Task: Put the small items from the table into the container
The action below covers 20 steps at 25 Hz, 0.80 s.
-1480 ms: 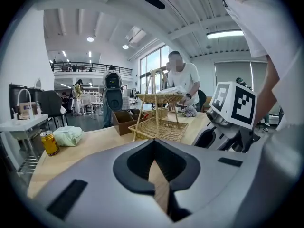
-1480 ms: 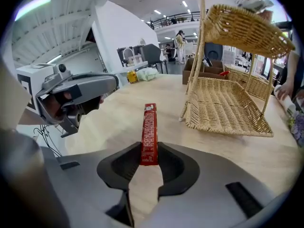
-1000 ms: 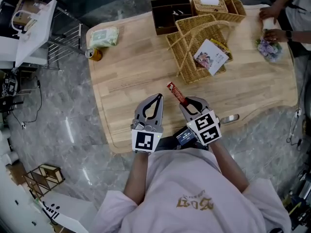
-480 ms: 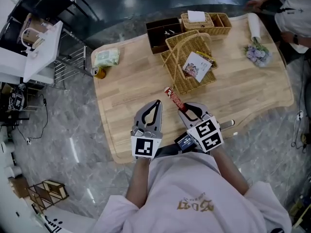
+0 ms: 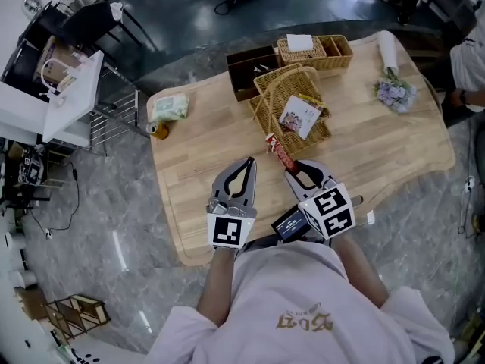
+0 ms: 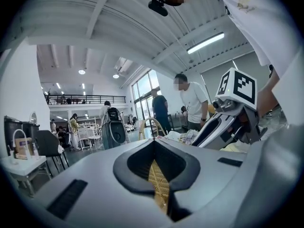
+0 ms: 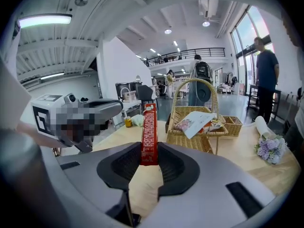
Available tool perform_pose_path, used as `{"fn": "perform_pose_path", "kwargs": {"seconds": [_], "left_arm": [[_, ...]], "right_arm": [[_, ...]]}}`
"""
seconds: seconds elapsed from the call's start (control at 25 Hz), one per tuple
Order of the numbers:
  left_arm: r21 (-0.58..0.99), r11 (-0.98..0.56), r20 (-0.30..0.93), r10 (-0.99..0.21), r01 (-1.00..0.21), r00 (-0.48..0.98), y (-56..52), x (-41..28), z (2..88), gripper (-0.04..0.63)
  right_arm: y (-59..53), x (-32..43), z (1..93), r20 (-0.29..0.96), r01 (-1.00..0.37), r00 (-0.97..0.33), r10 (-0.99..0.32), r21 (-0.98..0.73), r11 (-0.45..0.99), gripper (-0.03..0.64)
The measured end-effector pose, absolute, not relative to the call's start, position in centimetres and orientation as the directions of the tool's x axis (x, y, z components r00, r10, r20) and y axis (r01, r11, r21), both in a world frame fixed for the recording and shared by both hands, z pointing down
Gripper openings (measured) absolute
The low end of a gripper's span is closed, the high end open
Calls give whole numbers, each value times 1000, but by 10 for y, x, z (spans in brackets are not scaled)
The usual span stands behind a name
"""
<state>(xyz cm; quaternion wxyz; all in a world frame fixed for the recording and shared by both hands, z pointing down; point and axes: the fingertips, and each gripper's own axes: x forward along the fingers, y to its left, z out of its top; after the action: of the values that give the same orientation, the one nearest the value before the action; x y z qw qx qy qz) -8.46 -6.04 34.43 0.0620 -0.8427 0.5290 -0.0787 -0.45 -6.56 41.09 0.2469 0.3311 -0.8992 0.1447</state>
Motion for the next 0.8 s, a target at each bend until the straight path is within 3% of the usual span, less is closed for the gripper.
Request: {"fn": "perform_pose_path", "kwargs": {"seconds": [0.8], "left_arm": [[-126, -519, 73, -855, -846, 514, -127, -67, 356, -7]], "right_arm": [[-157, 30, 404, 552, -782, -556, -621, -94, 616, 121]]}}
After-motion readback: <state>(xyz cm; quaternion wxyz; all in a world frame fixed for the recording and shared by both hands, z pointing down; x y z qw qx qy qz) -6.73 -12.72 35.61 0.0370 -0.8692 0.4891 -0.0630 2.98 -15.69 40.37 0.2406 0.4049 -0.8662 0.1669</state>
